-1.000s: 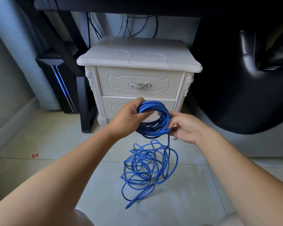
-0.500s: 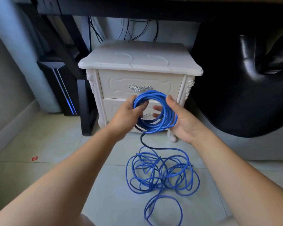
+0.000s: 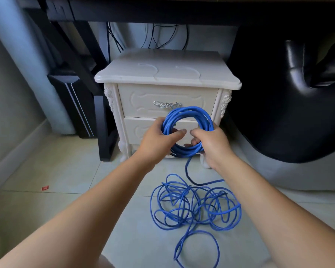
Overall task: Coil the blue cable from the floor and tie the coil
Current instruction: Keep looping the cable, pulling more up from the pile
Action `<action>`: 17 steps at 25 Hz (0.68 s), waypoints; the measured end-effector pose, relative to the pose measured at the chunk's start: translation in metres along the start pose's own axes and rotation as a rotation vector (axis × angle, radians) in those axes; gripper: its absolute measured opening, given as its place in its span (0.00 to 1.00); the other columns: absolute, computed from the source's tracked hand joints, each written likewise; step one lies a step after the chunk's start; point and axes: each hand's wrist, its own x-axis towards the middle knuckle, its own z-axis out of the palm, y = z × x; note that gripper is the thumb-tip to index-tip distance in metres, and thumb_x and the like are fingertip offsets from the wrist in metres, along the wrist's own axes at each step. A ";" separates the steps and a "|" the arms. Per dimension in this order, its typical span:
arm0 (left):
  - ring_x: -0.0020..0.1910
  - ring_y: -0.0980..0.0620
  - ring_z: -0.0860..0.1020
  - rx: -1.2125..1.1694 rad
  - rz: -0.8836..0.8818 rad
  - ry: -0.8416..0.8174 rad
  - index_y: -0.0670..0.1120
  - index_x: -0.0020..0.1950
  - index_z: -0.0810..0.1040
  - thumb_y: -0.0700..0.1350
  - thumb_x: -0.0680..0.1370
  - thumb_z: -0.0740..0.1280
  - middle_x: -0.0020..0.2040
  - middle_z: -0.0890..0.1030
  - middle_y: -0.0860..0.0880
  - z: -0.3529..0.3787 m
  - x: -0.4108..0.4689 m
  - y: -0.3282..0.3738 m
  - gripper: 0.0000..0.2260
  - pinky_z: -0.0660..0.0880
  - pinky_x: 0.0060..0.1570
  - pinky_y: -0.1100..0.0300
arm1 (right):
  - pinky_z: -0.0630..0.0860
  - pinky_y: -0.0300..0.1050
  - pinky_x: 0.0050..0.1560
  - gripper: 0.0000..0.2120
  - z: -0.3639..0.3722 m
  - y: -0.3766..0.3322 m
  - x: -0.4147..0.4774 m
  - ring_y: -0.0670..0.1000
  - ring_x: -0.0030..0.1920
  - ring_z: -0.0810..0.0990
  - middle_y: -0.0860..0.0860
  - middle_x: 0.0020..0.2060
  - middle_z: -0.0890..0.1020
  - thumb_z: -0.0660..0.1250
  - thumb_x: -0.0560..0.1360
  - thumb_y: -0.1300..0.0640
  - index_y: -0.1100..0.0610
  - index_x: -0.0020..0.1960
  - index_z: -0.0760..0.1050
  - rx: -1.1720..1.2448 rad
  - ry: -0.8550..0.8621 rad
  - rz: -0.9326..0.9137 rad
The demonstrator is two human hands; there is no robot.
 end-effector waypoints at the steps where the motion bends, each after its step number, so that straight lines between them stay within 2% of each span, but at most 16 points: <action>1: 0.42 0.56 0.80 0.065 0.033 -0.010 0.50 0.60 0.73 0.46 0.74 0.73 0.46 0.82 0.53 -0.003 0.000 0.001 0.16 0.75 0.41 0.66 | 0.83 0.59 0.44 0.10 -0.003 -0.001 -0.001 0.48 0.25 0.73 0.49 0.26 0.72 0.64 0.71 0.66 0.51 0.42 0.74 -0.127 0.010 -0.044; 3: 0.49 0.55 0.80 0.221 0.153 -0.031 0.56 0.68 0.68 0.43 0.72 0.73 0.55 0.80 0.53 -0.009 0.000 0.003 0.27 0.77 0.50 0.61 | 0.82 0.60 0.44 0.08 -0.005 -0.006 -0.008 0.49 0.26 0.78 0.50 0.31 0.74 0.64 0.72 0.65 0.52 0.44 0.73 -0.408 0.001 -0.146; 4: 0.52 0.56 0.79 0.301 0.229 -0.048 0.58 0.71 0.66 0.41 0.72 0.72 0.59 0.78 0.53 -0.010 0.000 0.005 0.31 0.77 0.53 0.59 | 0.81 0.58 0.43 0.07 -0.004 -0.008 -0.010 0.53 0.31 0.81 0.50 0.32 0.75 0.65 0.72 0.64 0.53 0.44 0.72 -0.545 -0.012 -0.208; 6: 0.60 0.56 0.75 0.500 0.381 -0.096 0.57 0.74 0.63 0.38 0.71 0.70 0.65 0.73 0.52 -0.010 0.000 0.007 0.35 0.74 0.58 0.58 | 0.76 0.49 0.39 0.07 0.000 -0.012 -0.016 0.59 0.39 0.79 0.50 0.35 0.76 0.65 0.72 0.63 0.53 0.44 0.69 -0.769 -0.062 -0.317; 8: 0.61 0.52 0.74 0.686 0.474 -0.149 0.57 0.75 0.62 0.36 0.70 0.67 0.64 0.74 0.51 -0.007 0.000 0.007 0.36 0.73 0.58 0.55 | 0.69 0.46 0.38 0.09 0.007 -0.015 -0.023 0.58 0.41 0.75 0.50 0.39 0.77 0.65 0.72 0.63 0.51 0.47 0.68 -0.899 -0.141 -0.398; 10: 0.54 0.46 0.77 0.786 0.457 -0.131 0.57 0.75 0.63 0.36 0.72 0.64 0.56 0.80 0.48 -0.006 0.003 0.006 0.33 0.74 0.51 0.52 | 0.66 0.47 0.37 0.08 0.010 -0.019 -0.028 0.57 0.41 0.73 0.50 0.39 0.76 0.64 0.73 0.63 0.52 0.48 0.67 -0.994 -0.191 -0.483; 11: 0.51 0.44 0.77 0.826 0.440 -0.095 0.56 0.74 0.65 0.37 0.73 0.63 0.51 0.81 0.47 -0.005 0.005 0.006 0.30 0.74 0.47 0.52 | 0.64 0.47 0.35 0.08 0.010 -0.020 -0.030 0.57 0.40 0.72 0.50 0.38 0.75 0.64 0.74 0.62 0.53 0.47 0.66 -1.026 -0.192 -0.529; 13: 0.49 0.43 0.78 0.852 0.422 -0.018 0.54 0.70 0.70 0.36 0.74 0.61 0.49 0.82 0.47 -0.003 0.007 0.006 0.26 0.73 0.44 0.53 | 0.61 0.46 0.34 0.09 0.010 -0.019 -0.031 0.55 0.40 0.71 0.49 0.39 0.74 0.64 0.74 0.62 0.53 0.47 0.66 -0.999 -0.172 -0.565; 15: 0.49 0.45 0.78 0.758 0.390 0.045 0.53 0.65 0.75 0.36 0.74 0.61 0.51 0.83 0.49 -0.001 0.008 0.006 0.23 0.74 0.46 0.54 | 0.63 0.44 0.36 0.11 0.008 -0.016 -0.027 0.52 0.41 0.72 0.47 0.41 0.75 0.67 0.72 0.61 0.52 0.50 0.67 -0.874 -0.132 -0.477; 17: 0.44 0.49 0.78 0.552 0.291 0.115 0.53 0.59 0.79 0.36 0.75 0.61 0.45 0.83 0.52 -0.002 0.011 0.004 0.18 0.74 0.44 0.57 | 0.67 0.39 0.34 0.14 0.003 -0.015 -0.023 0.47 0.37 0.74 0.45 0.41 0.76 0.69 0.70 0.59 0.51 0.52 0.70 -0.700 -0.090 -0.309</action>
